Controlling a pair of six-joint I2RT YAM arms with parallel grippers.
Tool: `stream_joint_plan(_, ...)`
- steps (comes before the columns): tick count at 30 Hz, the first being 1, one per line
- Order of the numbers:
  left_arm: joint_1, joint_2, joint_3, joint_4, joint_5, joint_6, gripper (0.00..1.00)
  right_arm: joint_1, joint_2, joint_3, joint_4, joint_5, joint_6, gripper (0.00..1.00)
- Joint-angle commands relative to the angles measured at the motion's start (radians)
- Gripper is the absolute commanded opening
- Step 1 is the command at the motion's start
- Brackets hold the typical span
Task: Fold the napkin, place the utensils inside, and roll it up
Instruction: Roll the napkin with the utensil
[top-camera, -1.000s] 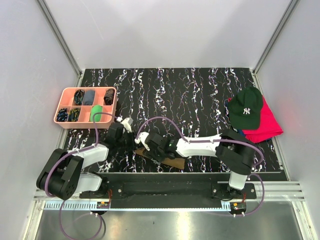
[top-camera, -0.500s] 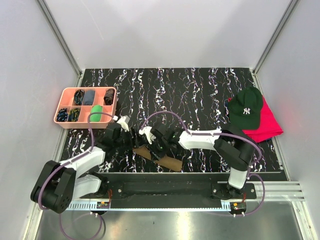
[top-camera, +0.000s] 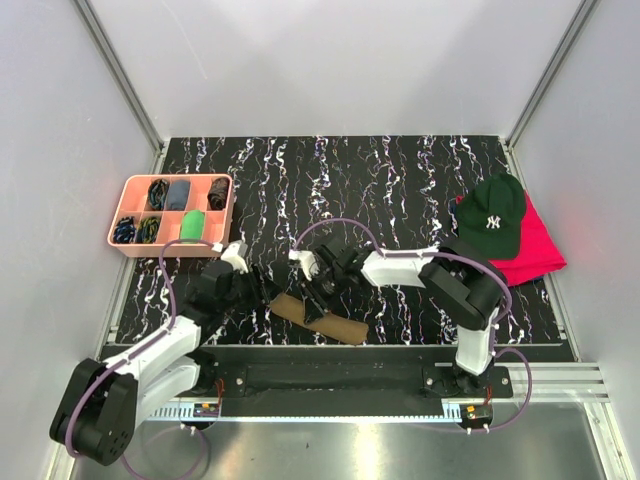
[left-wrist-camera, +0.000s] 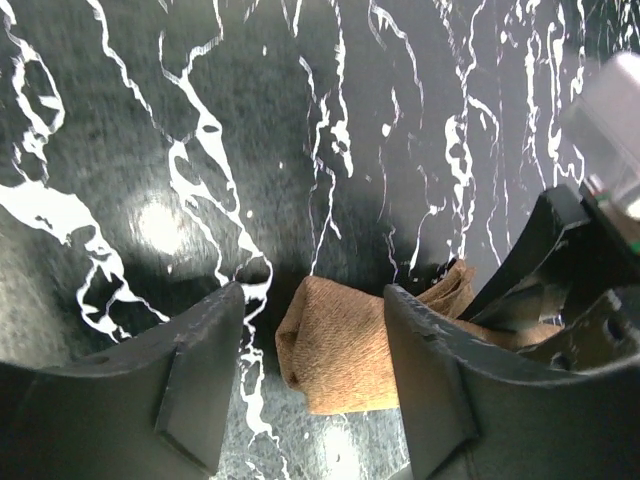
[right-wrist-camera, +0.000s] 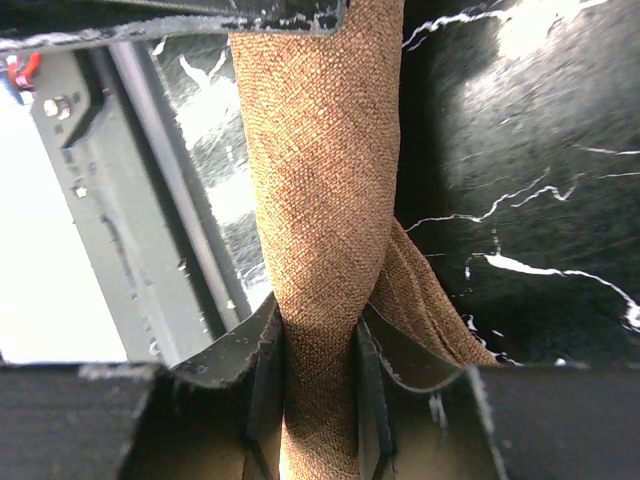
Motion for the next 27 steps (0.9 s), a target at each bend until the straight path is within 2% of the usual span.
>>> stream_joint_plan(1,0.004,0.003,-0.027,0.142,0.063,-0.012,0.55,-0.028,0.093,-0.040,-0.103,-0.054,-0.005,0.32)
stream_joint_plan(3,0.004,0.023,-0.032,0.158,0.089,-0.009,0.50,-0.042,0.105,-0.040,-0.097,-0.074,-0.001,0.32)
stream_joint_plan(7,0.004,0.049,-0.041,0.198,0.118,-0.011,0.45,-0.065,0.116,-0.036,-0.085,-0.095,0.005,0.32)
stream_joint_plan(14,0.004,0.132,-0.046,0.255,0.164,-0.020,0.41,-0.100,0.132,-0.022,-0.077,-0.127,0.013,0.32)
stream_joint_plan(23,0.004,0.201,-0.041,0.294,0.184,-0.029,0.40,-0.128,0.156,-0.005,-0.076,-0.140,0.013,0.32)
stream_joint_plan(27,0.004,0.242,-0.041,0.308,0.193,-0.031,0.26,-0.136,0.140,0.000,-0.076,-0.100,0.024,0.33)
